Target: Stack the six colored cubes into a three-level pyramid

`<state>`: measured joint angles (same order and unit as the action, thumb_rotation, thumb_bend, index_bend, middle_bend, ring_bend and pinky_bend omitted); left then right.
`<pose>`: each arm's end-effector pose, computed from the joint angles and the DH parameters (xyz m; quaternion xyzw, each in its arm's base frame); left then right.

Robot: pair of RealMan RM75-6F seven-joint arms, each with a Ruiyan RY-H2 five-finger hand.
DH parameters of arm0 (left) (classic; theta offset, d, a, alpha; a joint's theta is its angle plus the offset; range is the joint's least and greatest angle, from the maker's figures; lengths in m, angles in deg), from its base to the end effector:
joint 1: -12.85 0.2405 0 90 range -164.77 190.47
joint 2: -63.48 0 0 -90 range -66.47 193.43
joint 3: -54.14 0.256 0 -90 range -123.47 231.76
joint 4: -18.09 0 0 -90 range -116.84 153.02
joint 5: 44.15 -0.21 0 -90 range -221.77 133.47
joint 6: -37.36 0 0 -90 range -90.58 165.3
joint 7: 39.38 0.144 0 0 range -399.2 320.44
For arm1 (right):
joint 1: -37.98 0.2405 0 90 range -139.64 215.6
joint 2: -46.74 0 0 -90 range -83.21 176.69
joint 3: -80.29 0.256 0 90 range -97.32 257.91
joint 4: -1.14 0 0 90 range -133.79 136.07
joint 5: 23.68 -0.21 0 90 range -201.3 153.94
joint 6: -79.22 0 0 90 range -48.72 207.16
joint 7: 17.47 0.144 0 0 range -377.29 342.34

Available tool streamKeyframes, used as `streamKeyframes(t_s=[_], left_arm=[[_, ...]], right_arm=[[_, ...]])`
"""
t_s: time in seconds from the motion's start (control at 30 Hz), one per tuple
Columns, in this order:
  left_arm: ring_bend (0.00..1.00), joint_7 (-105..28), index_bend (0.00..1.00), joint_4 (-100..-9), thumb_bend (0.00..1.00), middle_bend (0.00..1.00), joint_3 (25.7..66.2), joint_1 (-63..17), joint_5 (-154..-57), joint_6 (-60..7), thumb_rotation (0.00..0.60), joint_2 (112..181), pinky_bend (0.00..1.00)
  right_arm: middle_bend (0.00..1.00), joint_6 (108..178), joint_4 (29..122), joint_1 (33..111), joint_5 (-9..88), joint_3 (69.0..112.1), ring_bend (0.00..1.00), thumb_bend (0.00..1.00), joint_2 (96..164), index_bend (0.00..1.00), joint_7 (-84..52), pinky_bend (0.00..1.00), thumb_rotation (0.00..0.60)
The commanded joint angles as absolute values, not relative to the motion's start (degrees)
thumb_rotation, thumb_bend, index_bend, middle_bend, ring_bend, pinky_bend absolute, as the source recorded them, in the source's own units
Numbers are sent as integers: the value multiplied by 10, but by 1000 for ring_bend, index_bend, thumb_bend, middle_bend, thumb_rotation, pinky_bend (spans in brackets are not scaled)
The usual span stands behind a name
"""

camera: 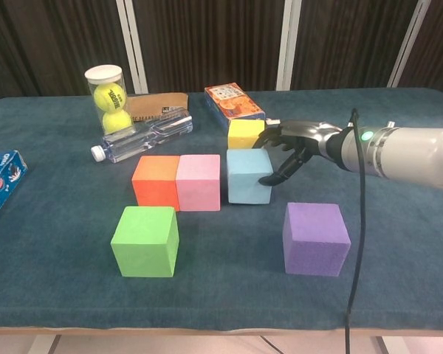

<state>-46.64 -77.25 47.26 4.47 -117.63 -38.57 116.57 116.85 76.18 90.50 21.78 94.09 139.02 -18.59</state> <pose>-0.3286 0.2128 0.2205 -0.5433 -0.4369 -0.3592 0.6204 -0.1316 -0.3881 -0.0488 0.6589 -0.5864 0.3519 0.3133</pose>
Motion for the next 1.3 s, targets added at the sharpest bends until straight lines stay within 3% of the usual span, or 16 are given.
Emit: streamKeyframes(t_s=[0.03, 0.77, 1.3], left_arm=[[0, -467, 101, -772, 32, 30, 473, 45, -1176, -386, 600, 1165, 85], [0, -478, 101, -770, 32, 30, 476, 49, -1186, -390, 600, 1163, 85], [0, -482, 101, -767, 32, 30, 477, 50, -1187, -389, 600, 1162, 85]], right_arm=[[0, 1172, 764, 905, 215, 941, 0, 212, 1391, 488, -189, 0, 600], [0, 1231, 847, 870, 217, 933, 0, 212, 1349, 493, -215, 0, 600], [0, 1217, 807, 889, 180, 946, 0, 212, 1383, 501, -226, 0, 600]])
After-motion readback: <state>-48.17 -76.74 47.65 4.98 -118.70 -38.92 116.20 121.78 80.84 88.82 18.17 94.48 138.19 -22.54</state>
